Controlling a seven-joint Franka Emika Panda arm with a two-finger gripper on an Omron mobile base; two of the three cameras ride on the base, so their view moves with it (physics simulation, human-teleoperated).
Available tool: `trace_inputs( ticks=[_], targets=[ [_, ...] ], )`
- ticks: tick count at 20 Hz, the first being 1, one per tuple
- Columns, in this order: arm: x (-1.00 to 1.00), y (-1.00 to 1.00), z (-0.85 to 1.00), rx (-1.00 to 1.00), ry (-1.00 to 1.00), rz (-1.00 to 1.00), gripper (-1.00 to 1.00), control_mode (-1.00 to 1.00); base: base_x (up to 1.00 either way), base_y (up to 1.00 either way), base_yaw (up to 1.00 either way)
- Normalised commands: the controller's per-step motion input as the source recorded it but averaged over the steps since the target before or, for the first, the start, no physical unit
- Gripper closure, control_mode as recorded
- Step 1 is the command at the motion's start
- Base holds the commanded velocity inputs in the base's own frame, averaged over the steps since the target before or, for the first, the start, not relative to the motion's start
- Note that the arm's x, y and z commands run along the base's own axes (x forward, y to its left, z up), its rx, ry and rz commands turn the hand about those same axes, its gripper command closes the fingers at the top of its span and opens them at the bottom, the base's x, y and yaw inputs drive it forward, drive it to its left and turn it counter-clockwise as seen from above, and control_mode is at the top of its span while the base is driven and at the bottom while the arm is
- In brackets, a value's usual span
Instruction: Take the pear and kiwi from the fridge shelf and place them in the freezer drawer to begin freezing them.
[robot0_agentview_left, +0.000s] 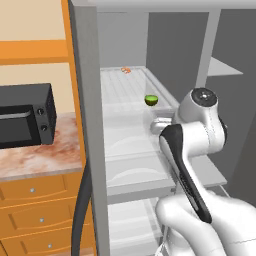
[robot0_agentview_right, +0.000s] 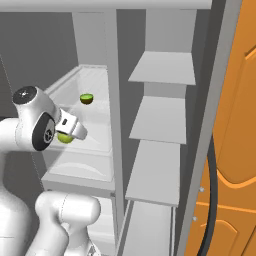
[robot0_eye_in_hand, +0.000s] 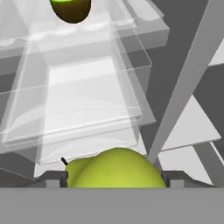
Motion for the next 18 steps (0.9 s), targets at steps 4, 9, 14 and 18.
trace_inputs(
  ticks=[4, 9, 14, 18],
  targets=[
    [-0.91, -0.62, -0.6, -0.01, 0.25, 0.0, 1.0, -1.0, 0.0, 0.0, 0.0],
    [-0.02, -0.03, 0.0, 0.0, 0.01, -0.01, 1.0, -1.0, 0.0, 0.0, 0.0],
    [-0.05, 0.0, 0.0, 0.0, 0.0, 0.0, 1.0, 1.0, -0.29, 0.0, 0.0],
    [0.0, 0.0, 0.0, 0.0, 0.0, 0.0, 1.0, 1.0, -0.64, 0.0, -0.04]
  ],
)
